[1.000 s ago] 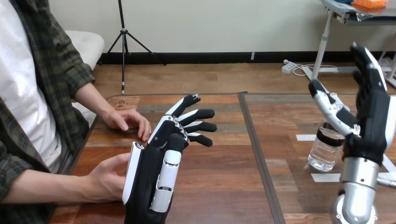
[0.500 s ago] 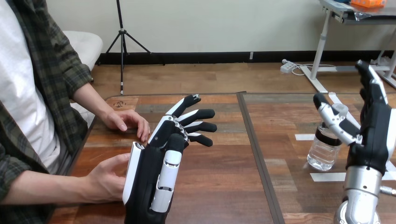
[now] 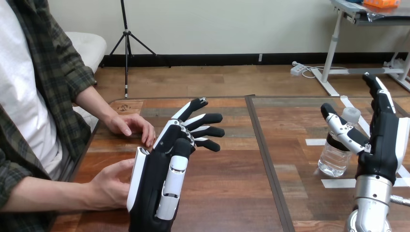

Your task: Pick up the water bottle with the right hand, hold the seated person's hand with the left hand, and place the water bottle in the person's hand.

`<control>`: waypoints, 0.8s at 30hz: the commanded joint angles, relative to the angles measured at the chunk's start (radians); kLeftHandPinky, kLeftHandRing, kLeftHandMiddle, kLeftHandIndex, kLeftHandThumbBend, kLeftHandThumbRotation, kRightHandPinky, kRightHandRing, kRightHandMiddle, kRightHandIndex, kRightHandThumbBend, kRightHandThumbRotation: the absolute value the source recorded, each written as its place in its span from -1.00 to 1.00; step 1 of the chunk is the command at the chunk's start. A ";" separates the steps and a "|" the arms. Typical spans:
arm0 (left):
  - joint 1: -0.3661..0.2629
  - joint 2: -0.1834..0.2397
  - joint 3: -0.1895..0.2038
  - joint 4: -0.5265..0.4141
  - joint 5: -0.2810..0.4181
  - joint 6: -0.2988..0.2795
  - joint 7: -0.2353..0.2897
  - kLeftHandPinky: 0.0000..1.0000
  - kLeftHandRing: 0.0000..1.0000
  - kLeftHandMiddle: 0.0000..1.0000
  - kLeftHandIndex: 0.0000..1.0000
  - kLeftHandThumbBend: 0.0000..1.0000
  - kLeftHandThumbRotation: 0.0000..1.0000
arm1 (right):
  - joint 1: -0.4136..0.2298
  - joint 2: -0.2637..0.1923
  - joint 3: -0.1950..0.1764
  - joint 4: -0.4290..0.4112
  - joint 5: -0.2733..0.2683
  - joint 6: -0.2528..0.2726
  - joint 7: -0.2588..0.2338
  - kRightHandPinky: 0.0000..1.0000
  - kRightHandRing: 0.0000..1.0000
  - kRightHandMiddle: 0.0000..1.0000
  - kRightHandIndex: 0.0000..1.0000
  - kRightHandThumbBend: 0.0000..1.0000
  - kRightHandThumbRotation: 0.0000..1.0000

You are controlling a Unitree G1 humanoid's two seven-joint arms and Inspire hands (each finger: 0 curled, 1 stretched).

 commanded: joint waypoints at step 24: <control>-0.046 -0.018 0.012 -0.003 0.013 -0.012 0.006 0.08 0.31 0.47 0.67 -0.35 0.99 | -0.137 -0.047 0.006 0.074 -0.005 0.082 0.000 0.89 0.87 0.82 0.73 0.40 -1.00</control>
